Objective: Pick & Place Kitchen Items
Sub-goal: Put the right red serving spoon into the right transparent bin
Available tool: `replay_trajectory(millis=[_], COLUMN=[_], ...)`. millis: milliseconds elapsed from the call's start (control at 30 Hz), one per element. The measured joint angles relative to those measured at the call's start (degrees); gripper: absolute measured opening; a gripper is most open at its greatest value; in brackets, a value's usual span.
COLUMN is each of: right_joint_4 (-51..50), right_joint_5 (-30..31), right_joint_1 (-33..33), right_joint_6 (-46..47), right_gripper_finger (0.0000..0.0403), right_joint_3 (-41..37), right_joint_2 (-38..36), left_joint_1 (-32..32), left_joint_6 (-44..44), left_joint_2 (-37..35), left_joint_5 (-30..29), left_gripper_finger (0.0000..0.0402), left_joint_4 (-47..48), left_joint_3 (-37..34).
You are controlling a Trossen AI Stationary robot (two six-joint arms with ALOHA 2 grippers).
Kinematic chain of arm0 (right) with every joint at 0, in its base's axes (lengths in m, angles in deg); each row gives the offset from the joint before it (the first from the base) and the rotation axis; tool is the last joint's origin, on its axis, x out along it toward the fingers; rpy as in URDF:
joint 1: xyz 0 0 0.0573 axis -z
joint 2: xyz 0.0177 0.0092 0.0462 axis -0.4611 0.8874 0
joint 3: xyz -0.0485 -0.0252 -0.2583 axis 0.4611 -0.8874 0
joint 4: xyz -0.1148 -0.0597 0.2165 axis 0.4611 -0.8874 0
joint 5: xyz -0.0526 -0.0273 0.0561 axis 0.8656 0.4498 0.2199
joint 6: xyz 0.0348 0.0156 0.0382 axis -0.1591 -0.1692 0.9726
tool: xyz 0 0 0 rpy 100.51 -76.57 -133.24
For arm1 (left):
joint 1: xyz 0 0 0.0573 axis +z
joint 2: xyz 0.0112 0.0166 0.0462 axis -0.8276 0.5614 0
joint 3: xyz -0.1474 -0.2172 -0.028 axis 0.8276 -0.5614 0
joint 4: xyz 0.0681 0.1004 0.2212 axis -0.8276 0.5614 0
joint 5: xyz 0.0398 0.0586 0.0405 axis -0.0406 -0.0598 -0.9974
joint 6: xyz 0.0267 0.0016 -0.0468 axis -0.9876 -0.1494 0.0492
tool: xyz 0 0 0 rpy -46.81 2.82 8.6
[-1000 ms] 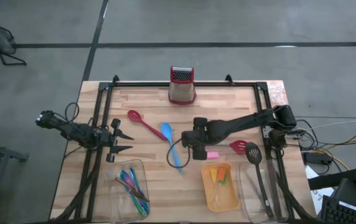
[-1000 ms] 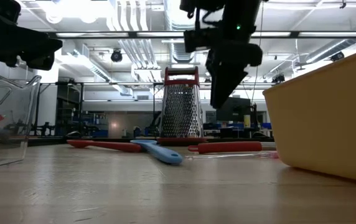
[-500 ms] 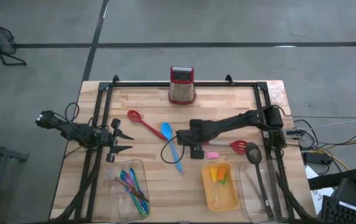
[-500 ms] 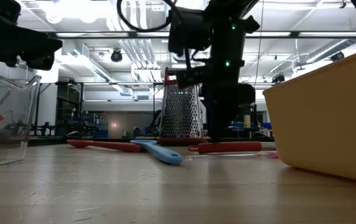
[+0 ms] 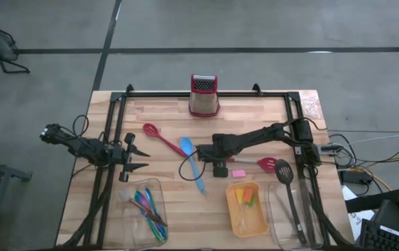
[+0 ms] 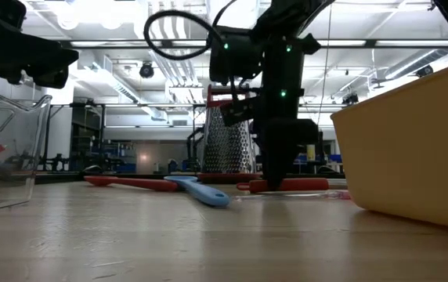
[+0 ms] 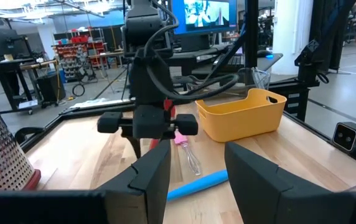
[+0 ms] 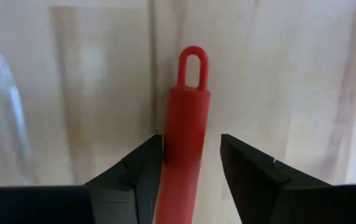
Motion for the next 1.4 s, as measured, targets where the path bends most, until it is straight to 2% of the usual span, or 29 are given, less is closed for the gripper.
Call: replay_trajectory(millis=[300, 533, 900, 1067, 1400], right_joint_4=[0.24, 0.13, 0.45, -2.55, -5.43], right_joint_5=[-1.46, -1.27, -0.48, 3.47, 4.46], right_joint_1=[0.93, 0.88, 0.97, 0.99, 1.04], right_joint_6=[-1.15, -1.33, -2.59, -0.53, 9.36], right_gripper_finger=[0.0126, 0.0072, 0.0064, 0.0064, 0.0065], right_joint_3=[0.28, 0.7, 2.9, 4.74, 6.71], right_joint_2=[1.8, 1.39, -1.57, -5.3, -19.73], left_joint_1=[-0.01, 0.0, 0.01, -0.01, -0.01], left_joint_6=[0.0, 0.0, 0.0, 0.0, 0.02], left_joint_2=[0.0, 0.02, 0.02, 0.02, 0.02], left_joint_5=[-0.01, -0.01, -0.01, -0.02, -0.02], left_gripper_finger=[0.0159, 0.0159, 0.0159, 0.0159, 0.0159], left_joint_4=[0.0, 0.0, 0.0, 0.0, 0.0], left_joint_3=[-0.01, 0.0, 0.0, 0.0, 0.0])
